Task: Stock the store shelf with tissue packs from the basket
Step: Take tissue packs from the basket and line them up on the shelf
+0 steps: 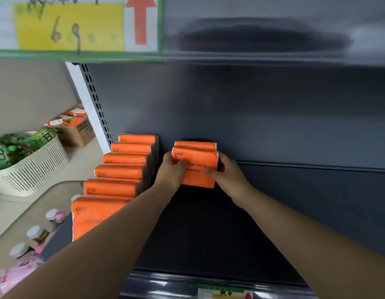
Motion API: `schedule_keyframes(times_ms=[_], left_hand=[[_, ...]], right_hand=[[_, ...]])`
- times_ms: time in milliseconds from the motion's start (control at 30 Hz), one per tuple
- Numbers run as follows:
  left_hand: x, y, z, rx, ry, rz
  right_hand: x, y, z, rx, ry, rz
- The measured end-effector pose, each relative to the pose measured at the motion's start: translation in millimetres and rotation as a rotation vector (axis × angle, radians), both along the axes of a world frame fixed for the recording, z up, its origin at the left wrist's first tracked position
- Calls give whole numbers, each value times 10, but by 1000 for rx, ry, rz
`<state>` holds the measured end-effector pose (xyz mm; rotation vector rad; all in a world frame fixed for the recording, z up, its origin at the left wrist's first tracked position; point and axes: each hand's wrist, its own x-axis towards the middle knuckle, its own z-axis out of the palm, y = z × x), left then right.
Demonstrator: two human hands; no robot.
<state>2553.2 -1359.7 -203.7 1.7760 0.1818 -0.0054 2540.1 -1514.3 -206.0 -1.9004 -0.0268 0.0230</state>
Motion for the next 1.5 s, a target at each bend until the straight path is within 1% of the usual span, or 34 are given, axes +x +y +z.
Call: schedule_keyframes(times_ms=[300,467,700,933,1167,1267,1400,1500], left_hand=[[326,-102,-5,-153,41,62],[420,-109,-31,-140,50,88],[430,-92,-108,-137,72,68],[402,-65,-101,-126,115,47],[387,-26,-68,-56,99,59],[377,-5,-27,-15,87,67],[314,1,73,149,12,32],[240,-14,148,320,-40,-8]], right_hand=[[294,82,-21,21,-26,-57],[351,107,-50,28,-22,-72],[342,119,-132,25,10,-85],[311,115,-132,33,-3,-90],[299,86,-54,22,20,-103],[294,46,-8,-12,13,-115],[252,5,40,-81,-34,-123],[174,-8,56,-223,-97,-128]])
